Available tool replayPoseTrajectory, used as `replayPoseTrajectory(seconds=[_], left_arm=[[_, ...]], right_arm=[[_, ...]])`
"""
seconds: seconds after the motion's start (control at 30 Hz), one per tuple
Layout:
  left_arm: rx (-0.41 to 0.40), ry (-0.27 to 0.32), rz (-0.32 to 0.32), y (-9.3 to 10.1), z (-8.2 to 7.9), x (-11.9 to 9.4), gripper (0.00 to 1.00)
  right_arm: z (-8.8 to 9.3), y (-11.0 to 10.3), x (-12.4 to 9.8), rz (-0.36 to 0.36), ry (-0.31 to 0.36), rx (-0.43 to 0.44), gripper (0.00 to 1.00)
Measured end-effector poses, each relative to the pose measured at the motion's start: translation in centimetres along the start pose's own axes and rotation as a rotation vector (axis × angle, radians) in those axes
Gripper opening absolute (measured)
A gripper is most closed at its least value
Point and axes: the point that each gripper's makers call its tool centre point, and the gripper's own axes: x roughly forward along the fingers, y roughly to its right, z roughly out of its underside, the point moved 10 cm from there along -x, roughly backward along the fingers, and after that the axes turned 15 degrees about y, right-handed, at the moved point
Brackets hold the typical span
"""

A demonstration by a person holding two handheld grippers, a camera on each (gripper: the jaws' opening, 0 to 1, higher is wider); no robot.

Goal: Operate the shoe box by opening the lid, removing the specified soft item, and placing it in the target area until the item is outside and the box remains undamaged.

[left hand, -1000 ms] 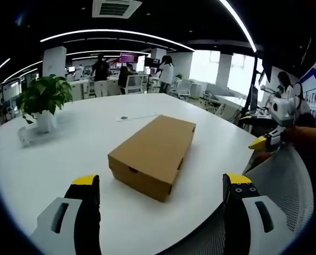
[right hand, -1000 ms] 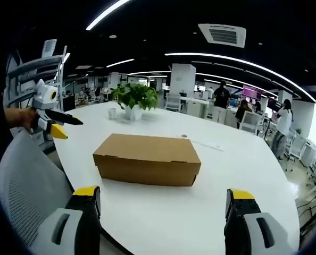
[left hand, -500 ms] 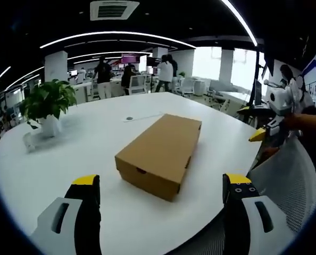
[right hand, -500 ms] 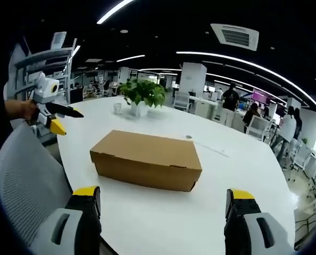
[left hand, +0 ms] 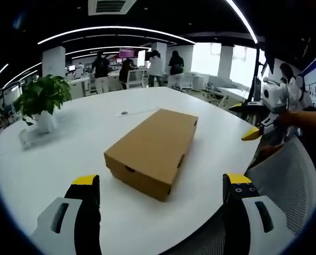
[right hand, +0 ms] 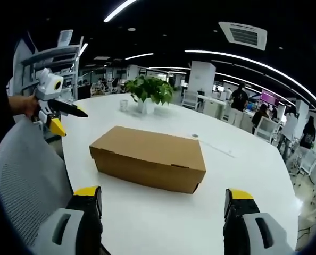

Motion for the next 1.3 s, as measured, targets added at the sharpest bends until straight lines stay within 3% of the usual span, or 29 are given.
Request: replayPoseTrajectory(seconds=[0.27,0.77,0.97,1.3], left_arm=[[0.006,-0.022,-0.009,0.3,0.0,1.0,0.97],[-0.025,-0.044,-0.066,0.5,0.6,2.6,0.95],[-0.026,-0.062,-0.104,0.3,0.9,3.2,0.92],[-0.039,-0.085,-0.096,0.6,1.5,4.2,0.92]], right_arm=[[0.0,1.1,1.5,-0.056,0.017,-0.017,0.92],[0.1,4.1,4.8,-0.152,-0.012,-0.022,0.89],[0.7,4.6,6.1,-0.202,-0.028,-0.035,0.89],[1.3,4.9,9.2,-0.305,-0.061,-0.065,0.88]])
